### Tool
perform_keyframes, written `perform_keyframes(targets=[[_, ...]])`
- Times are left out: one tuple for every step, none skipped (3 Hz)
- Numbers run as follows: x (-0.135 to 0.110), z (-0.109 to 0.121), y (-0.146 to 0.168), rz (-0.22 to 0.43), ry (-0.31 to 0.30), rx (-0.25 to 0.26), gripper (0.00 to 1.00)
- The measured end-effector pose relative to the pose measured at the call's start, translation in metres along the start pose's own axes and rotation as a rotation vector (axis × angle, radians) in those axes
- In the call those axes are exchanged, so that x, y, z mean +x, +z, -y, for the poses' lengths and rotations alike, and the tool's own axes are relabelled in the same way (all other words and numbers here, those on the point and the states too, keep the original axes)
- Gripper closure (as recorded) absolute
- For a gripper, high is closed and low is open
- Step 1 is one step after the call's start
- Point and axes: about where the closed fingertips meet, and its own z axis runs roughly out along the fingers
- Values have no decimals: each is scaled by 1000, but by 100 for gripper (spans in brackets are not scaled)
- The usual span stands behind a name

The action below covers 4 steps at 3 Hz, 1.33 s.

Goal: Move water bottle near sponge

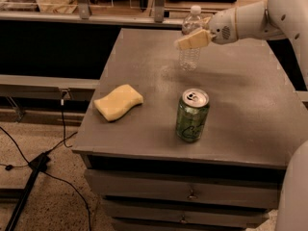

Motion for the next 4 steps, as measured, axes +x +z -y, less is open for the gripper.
perform_keyframes(targets=[[14,16,-16,-77,14,69,85],[18,22,-39,-133,19,116,100],[-10,-8,-42,-91,45,69,100],[-23,-50,-27,-63,95,-25,100]])
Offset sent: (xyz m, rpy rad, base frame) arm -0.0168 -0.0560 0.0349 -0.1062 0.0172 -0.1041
